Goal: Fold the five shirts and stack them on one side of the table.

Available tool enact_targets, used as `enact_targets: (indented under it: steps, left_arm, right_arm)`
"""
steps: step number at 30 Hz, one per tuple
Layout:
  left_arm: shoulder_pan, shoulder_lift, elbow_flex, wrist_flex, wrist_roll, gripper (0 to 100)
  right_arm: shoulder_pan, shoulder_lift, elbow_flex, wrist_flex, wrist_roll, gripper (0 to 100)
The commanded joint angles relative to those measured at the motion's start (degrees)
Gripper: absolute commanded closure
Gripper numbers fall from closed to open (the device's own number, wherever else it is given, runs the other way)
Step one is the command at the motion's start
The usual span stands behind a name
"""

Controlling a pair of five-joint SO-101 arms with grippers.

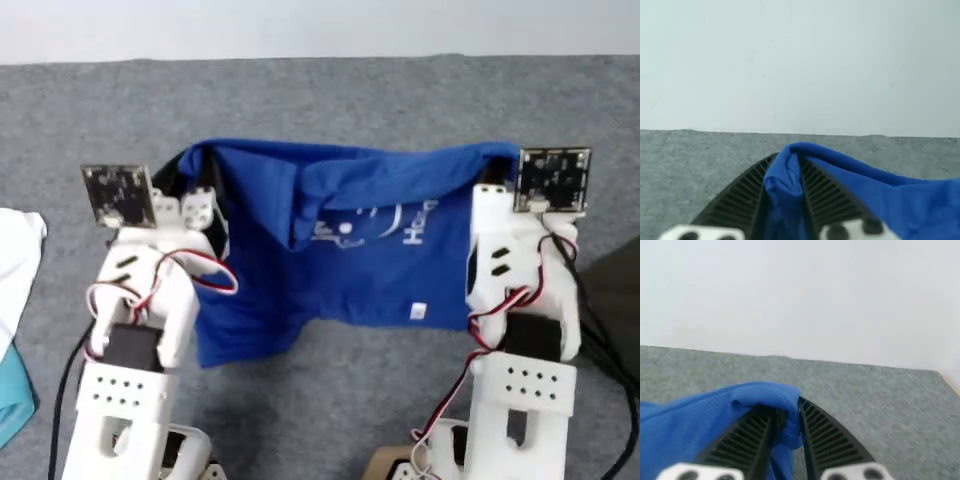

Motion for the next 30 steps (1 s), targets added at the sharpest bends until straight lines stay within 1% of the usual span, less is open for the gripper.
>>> enact_targets:
  steps: [1, 4, 7, 10, 13, 23, 30]
  left_arm:
    - [-0.62, 0.18, 2.95, -7.21, -0.26, 100]
    - [-0.62, 2.02, 4.88, -9.49, -0.18, 100]
    - [-1.67, 7.65, 4.35, -11.87, 0.09, 100]
    - [-2.73, 14.95, 1.36, -15.74, 0.18, 100]
    - [-3.43, 22.77, -4.00, -17.05, 0.18, 100]
    - [-3.43, 48.09, -24.31, -16.97, 0.18, 100]
    - [-3.43, 60.13, -33.54, -16.88, 0.00, 100]
  right_arm:
    - [-1.10, 3.03, 0.70, -6.29, 0.44, 99.1]
    - [-1.19, 7.34, 1.05, -10.95, 0.26, 99.1]
    - [-1.19, 12.53, 1.05, -16.22, 0.35, 99.1]
    - [-1.19, 17.45, 0.97, -21.58, 0.53, 99.1]
    - [-1.27, 22.20, 0.26, -25.71, 0.62, 99.1]
    - [-1.27, 40.04, -15.12, -26.59, 0.09, 99.1]
    - [-1.10, 54.11, -26.11, -26.59, 0.44, 99.1]
